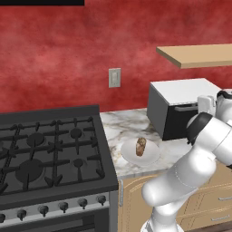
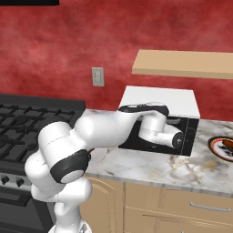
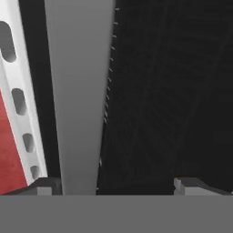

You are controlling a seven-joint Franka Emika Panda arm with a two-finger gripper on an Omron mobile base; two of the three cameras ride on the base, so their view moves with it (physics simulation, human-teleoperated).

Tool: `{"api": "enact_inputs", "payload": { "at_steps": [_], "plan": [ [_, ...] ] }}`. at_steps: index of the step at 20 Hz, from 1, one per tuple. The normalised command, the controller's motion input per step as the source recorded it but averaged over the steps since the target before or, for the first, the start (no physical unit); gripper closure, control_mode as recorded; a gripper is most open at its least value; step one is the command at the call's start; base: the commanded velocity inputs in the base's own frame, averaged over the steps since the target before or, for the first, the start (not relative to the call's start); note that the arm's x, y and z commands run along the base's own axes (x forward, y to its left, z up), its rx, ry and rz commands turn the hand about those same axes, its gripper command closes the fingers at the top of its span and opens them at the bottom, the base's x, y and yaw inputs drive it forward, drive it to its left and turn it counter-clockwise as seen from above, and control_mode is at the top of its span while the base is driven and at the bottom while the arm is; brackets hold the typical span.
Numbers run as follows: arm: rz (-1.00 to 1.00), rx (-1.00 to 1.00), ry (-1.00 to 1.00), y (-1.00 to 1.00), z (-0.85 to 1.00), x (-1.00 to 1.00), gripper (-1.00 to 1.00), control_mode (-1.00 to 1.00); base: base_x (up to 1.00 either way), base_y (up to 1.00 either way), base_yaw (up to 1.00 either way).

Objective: Open the toaster oven door. Place the bread on the bottom rack in the toaster oven and place the chicken drumstick on the top rack.

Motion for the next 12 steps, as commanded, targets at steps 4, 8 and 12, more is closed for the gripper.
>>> {"api": "enact_inputs", "payload": {
  "at_steps": [4,8,12],
  "plan": [
    [0.0,0.0,-0.16,-0.04,0.0,0.02,-1.0,-1.0,0.0,0.0,0.0],
    [0.0,0.0,-0.16,-0.06,0.01,0.0,-1.0,-1.0,0.0,0.0,0.0],
    [0.0,0.0,-0.13,-0.06,0.08,0.01,-1.0,-1.0,0.0,0.0,0.0]
  ]
}}
